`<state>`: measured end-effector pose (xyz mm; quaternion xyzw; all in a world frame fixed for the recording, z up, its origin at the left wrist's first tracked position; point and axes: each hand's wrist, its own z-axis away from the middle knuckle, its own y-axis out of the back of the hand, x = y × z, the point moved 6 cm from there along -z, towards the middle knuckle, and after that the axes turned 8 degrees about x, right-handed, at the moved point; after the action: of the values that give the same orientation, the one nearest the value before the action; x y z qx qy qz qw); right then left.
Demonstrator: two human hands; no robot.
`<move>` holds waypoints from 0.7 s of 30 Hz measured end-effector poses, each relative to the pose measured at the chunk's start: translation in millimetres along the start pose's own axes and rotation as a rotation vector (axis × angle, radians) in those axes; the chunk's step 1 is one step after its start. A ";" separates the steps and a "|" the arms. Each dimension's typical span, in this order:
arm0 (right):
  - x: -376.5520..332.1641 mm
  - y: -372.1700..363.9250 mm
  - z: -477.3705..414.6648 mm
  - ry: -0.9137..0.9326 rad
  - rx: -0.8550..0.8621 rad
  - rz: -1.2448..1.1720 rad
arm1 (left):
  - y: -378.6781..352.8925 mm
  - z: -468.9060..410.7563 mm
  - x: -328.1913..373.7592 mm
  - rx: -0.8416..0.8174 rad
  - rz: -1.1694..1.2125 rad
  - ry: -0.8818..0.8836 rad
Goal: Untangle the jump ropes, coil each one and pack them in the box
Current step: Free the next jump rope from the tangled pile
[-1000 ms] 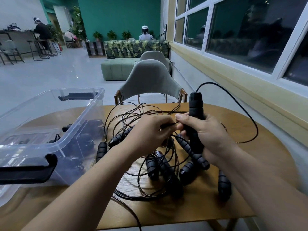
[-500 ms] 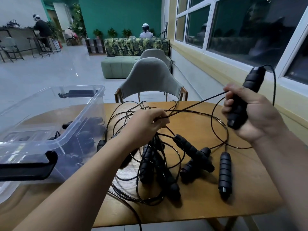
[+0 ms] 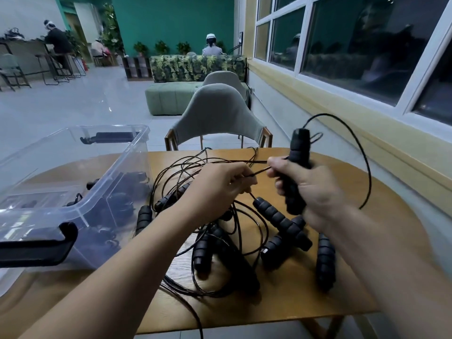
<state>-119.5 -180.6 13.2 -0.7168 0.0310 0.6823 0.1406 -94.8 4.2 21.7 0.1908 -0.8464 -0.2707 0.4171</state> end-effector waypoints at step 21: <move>-62.3 41.8 -5.7 0.117 0.068 -0.326 | -6.8 3.4 -34.5 -0.076 -0.121 0.091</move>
<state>-127.9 -231.3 68.2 -0.7458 -0.0546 0.6059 0.2714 -76.9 18.9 -5.0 0.2378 -0.8025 -0.3186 0.4450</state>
